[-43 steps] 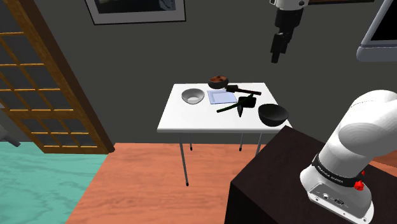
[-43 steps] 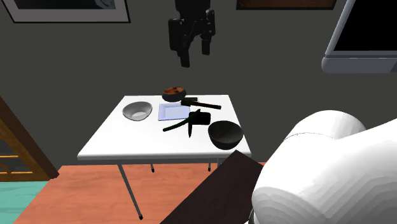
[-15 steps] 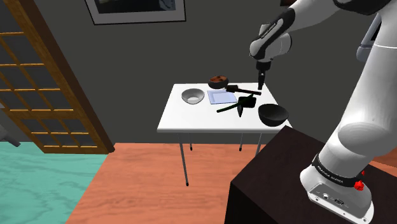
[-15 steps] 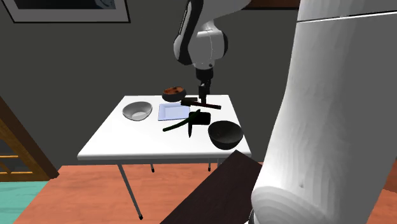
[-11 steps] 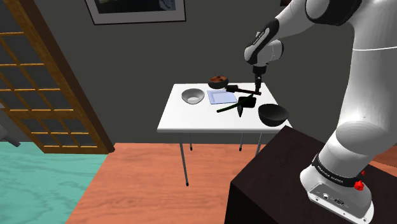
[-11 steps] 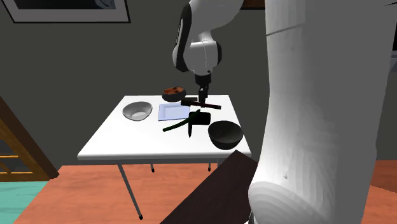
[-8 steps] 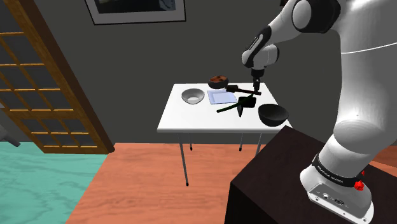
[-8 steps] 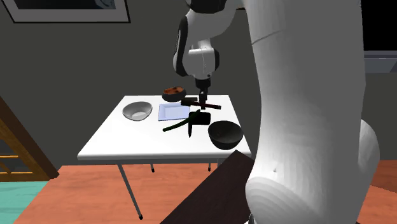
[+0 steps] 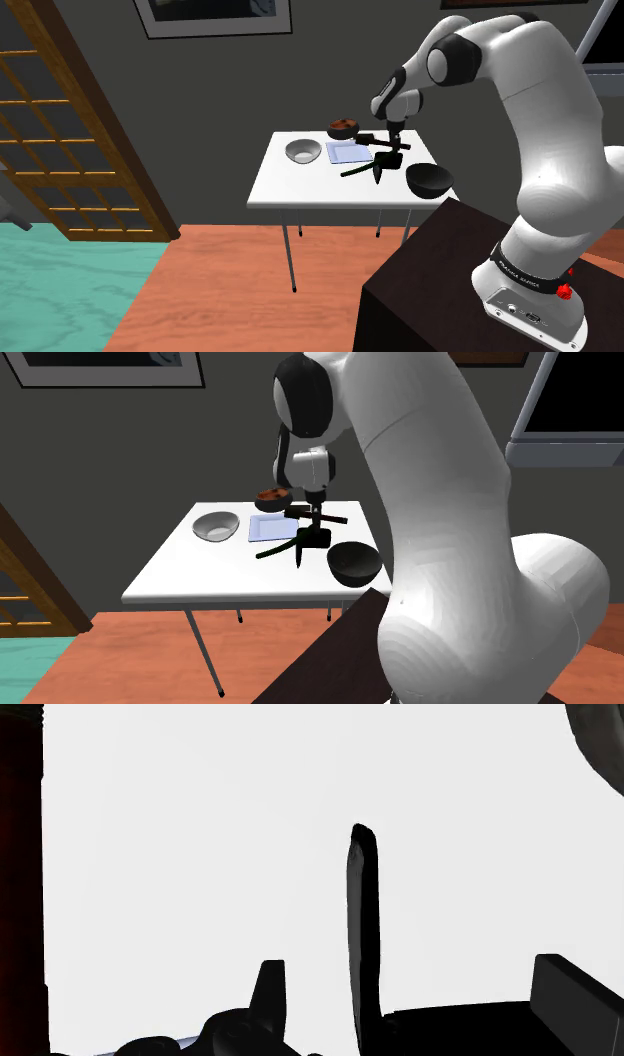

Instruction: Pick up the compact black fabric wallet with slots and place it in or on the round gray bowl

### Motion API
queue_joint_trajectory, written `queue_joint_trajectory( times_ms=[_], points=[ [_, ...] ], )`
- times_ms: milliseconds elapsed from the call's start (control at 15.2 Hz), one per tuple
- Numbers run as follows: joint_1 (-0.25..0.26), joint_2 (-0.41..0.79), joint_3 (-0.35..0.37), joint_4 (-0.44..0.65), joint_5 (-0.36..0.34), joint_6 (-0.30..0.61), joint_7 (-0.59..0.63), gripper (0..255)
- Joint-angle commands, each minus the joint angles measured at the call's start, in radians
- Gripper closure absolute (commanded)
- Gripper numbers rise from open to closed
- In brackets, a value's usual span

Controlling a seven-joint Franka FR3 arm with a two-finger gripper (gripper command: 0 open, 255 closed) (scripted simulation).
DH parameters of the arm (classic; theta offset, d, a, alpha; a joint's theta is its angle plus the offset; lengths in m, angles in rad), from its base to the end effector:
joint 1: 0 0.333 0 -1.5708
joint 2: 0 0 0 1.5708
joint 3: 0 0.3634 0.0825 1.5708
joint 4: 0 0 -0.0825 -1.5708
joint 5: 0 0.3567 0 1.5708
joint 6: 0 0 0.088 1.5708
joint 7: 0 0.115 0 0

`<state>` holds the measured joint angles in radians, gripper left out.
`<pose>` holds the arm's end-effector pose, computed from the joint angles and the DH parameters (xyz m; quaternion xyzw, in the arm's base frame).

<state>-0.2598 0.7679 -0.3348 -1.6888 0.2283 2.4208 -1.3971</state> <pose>0.5909 -0.3551 0.2173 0.9351 0.3521 -0.0288 0.0282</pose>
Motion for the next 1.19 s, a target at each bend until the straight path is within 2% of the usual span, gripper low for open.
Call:
queue_joint_trajectory(
  times_ms=[0,462,924,990,1122],
  points=[
    [-0.018,0.044,0.011,0.048,0.005,-0.004,-0.015,0],
    [-0.037,0.115,0.029,0.075,0.020,0.040,-0.023,0],
    [-0.037,0.115,0.029,0.075,0.020,0.040,-0.023,0],
    [-0.037,0.115,0.029,0.075,0.020,0.040,-0.023,255],
    [-0.037,0.115,0.029,0.075,0.020,0.040,-0.023,255]
  ],
)
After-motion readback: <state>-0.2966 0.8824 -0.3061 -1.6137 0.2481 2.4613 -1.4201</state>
